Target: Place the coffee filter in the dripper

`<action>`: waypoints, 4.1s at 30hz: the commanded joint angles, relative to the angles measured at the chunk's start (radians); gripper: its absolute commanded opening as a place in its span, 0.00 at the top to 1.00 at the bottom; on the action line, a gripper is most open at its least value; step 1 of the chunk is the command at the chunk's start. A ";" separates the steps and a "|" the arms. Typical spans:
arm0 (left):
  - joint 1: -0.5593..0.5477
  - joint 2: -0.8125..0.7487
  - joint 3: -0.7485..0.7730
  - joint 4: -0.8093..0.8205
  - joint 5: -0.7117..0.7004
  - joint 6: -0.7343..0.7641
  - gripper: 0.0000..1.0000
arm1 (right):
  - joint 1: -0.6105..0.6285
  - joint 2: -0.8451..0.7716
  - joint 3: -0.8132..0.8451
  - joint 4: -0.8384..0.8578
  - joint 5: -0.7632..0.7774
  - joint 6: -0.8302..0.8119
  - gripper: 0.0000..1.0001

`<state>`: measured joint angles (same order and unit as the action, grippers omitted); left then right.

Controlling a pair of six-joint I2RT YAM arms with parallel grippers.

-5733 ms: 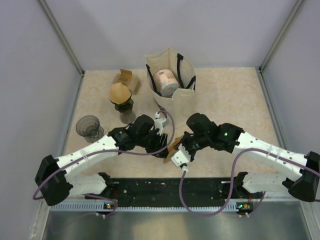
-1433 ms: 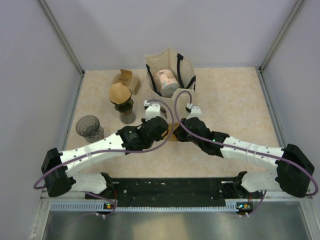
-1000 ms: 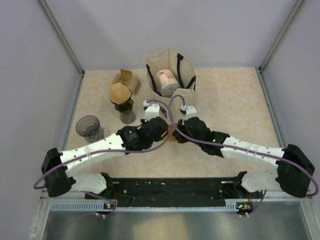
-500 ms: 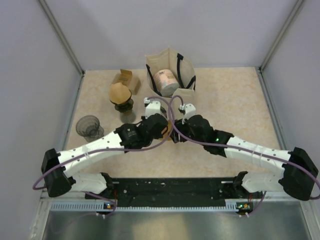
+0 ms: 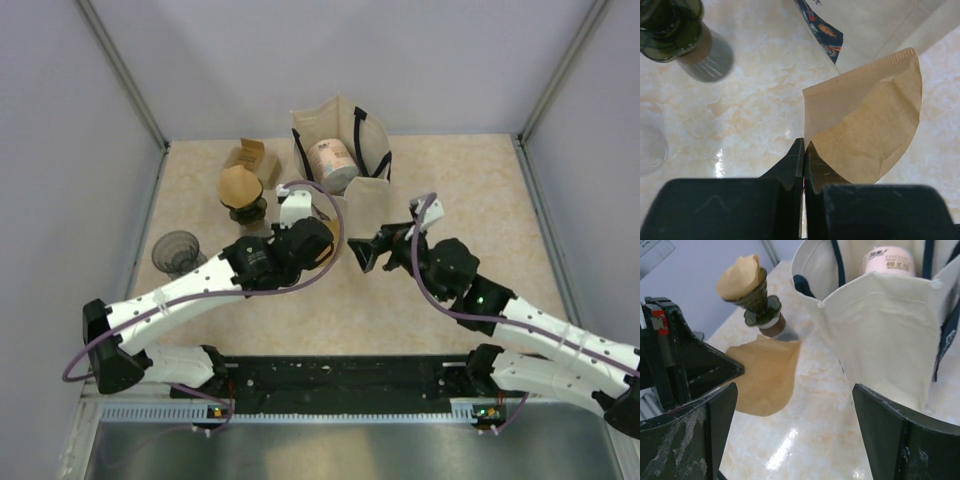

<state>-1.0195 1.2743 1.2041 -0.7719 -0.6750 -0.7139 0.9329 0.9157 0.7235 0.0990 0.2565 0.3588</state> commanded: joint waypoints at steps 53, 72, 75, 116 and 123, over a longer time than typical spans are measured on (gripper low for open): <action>0.900 -0.285 0.183 -0.817 0.166 -0.269 1.00 | -0.066 0.040 -0.131 0.159 0.293 -0.030 0.01; 0.915 -0.317 0.129 -0.817 0.132 -0.317 0.77 | -0.068 0.052 -0.128 0.162 0.302 0.000 0.01; 0.915 -0.323 0.133 -0.817 0.124 -0.315 0.73 | -0.068 0.055 -0.127 0.163 0.291 0.003 0.01; 0.978 -0.153 0.209 -0.557 0.143 -0.148 0.75 | -0.068 0.077 -0.119 0.151 0.294 -0.031 0.01; 1.055 -0.151 0.126 -0.492 0.199 -0.110 0.77 | -0.068 0.087 -0.121 0.154 0.291 -0.027 0.01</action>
<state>-0.0097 1.1240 1.3636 -1.3319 -0.5186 -0.8570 0.8742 0.9936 0.5953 0.2199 0.5335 0.3393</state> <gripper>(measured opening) 0.236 0.987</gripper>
